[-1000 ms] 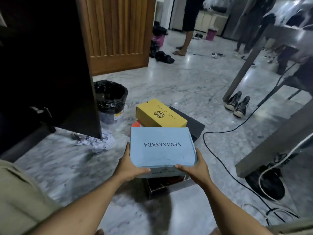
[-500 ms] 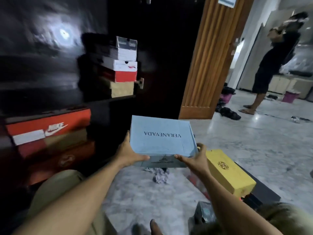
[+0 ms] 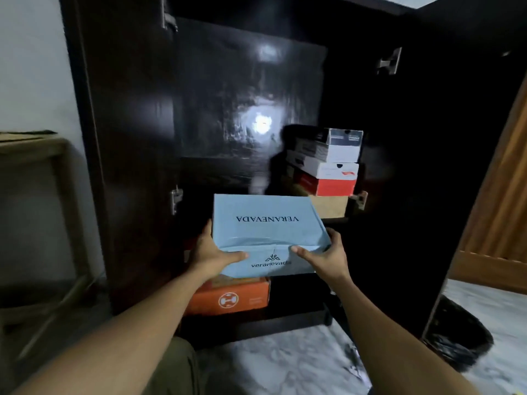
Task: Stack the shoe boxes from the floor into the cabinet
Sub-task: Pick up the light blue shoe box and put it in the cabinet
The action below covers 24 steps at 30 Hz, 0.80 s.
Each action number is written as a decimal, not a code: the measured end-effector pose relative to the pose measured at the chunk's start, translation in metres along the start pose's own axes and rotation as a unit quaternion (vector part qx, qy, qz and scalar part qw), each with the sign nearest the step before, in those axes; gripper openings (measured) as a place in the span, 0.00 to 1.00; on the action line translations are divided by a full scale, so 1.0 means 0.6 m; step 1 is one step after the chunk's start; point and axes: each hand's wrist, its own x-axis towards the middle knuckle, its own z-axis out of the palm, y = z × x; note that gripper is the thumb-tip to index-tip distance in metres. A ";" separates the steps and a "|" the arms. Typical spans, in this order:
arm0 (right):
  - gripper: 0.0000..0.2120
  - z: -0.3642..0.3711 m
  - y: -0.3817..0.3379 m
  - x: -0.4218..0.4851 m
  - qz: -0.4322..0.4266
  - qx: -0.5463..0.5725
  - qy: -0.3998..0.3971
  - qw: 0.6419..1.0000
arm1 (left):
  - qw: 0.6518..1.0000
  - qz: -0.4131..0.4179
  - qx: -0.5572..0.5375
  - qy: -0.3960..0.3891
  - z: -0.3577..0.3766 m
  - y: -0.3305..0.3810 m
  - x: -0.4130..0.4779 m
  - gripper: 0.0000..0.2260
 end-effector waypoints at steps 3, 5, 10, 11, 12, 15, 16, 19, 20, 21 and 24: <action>0.47 0.045 -0.018 0.061 -0.007 0.023 -0.023 0.999 | 0.998 0.005 0.010 0.067 -0.021 -0.002 0.033 0.40; 0.51 0.080 -0.025 0.091 -0.016 0.030 -0.040 0.999 | 0.995 0.002 0.020 0.097 -0.036 -0.014 0.053 0.37; 0.41 0.157 -0.025 0.140 -0.037 0.067 -0.054 0.996 | 0.977 0.014 0.084 0.194 -0.058 -0.033 0.093 0.37; 0.41 0.170 -0.025 0.148 -0.042 0.073 -0.054 0.995 | 0.972 0.021 0.097 0.215 -0.056 -0.034 0.102 0.39; 0.41 0.183 -0.024 0.157 -0.045 0.072 -0.051 0.995 | 0.964 0.027 0.113 0.237 -0.053 -0.033 0.109 0.38; 0.34 0.219 -0.026 0.179 -0.057 0.061 -0.038 0.996 | 0.927 0.027 0.209 0.310 -0.037 -0.026 0.133 0.31; 0.32 0.231 -0.024 0.189 -0.052 0.050 -0.034 0.997 | 0.911 0.017 0.247 0.329 -0.030 -0.021 0.141 0.28; 0.30 0.254 -0.019 0.214 -0.046 0.013 -0.008 0.999 | 0.888 0.002 0.315 0.336 -0.018 -0.015 0.166 0.23; 0.30 0.260 -0.015 0.224 -0.052 -0.017 0.008 0.998 | 0.884 0.000 0.333 0.329 -0.017 -0.021 0.175 0.23; 0.30 0.265 -0.012 0.233 -0.060 -0.050 0.016 0.997 | 0.880 0.001 0.348 0.324 -0.016 -0.027 0.184 0.24; 0.30 0.279 -0.014 0.257 -0.062 -0.080 0.009 0.995 | 0.865 0.007 0.402 0.301 -0.019 -0.048 0.205 0.31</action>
